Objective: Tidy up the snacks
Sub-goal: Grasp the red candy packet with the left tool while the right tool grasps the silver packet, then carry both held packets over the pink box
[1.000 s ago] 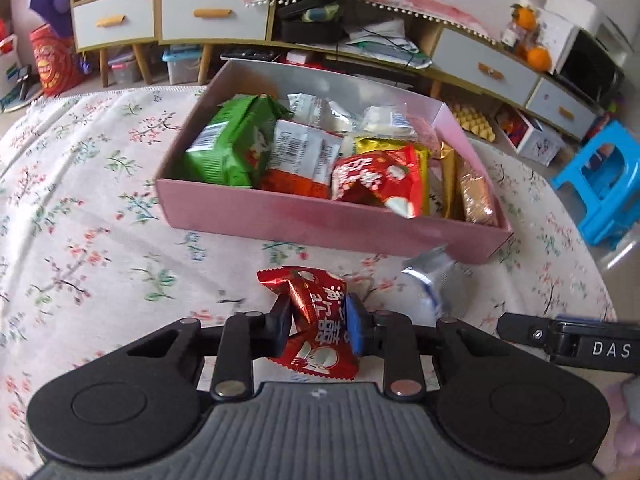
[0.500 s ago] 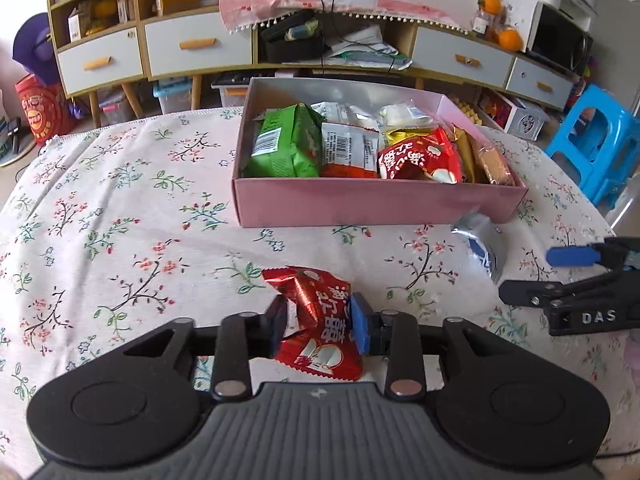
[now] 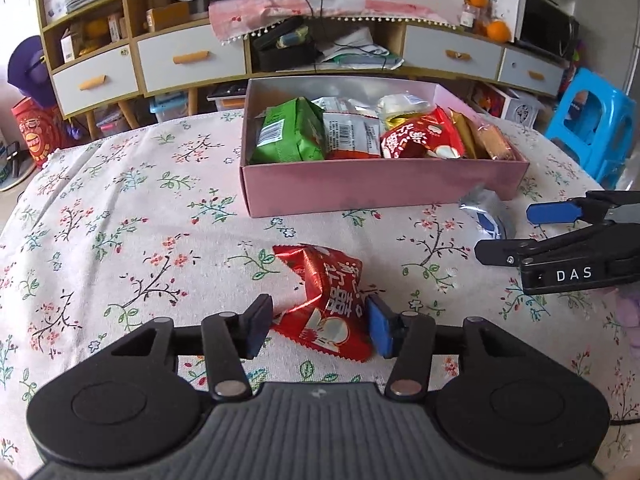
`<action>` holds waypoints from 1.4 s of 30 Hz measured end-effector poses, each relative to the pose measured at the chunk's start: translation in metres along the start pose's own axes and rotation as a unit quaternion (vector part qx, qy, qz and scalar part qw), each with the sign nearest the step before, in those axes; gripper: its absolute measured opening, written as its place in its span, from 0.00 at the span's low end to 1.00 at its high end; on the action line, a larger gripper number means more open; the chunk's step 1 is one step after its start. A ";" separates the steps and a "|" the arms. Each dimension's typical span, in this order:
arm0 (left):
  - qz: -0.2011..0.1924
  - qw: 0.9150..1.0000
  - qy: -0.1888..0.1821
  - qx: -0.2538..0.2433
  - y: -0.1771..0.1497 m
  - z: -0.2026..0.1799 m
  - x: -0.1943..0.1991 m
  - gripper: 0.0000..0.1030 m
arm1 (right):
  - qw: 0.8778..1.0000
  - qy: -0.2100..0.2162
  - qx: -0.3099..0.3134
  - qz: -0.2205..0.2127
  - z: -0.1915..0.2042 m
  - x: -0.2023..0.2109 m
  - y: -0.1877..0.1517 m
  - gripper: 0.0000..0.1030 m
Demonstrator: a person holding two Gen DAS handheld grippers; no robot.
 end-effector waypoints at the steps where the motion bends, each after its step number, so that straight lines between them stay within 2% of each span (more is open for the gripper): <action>1: 0.000 1.000 0.001 0.001 0.000 0.000 0.000 0.46 | 1.000 -0.001 0.001 -0.002 0.001 0.000 0.000 0.83; 5: 0.000 1.000 0.002 0.002 0.000 0.001 0.000 0.45 | 1.000 0.002 0.009 -0.007 0.006 0.001 0.002 0.73; 13: -0.001 1.000 0.005 -0.001 0.000 -0.002 0.001 0.43 | 1.000 0.003 0.020 -0.010 0.015 0.005 0.005 0.33; 26: -0.011 1.000 0.006 -0.019 0.004 -0.009 0.006 0.39 | 1.000 0.024 0.006 -0.010 0.022 0.015 0.013 0.32; 42: -0.027 1.000 -0.010 0.002 0.015 -0.008 0.016 0.36 | 0.998 0.047 -0.028 -0.044 0.019 0.043 0.026 0.32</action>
Point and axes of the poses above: each gripper's, at about its wrist camera, not at the fingertips, and x roughly against the way its jaws point, z to its left, y to its top, the point moved 3 cm from there along -x, roughly the way its jaws point, and after that the axes turned 8 degrees about z, right-handed, at the moved point
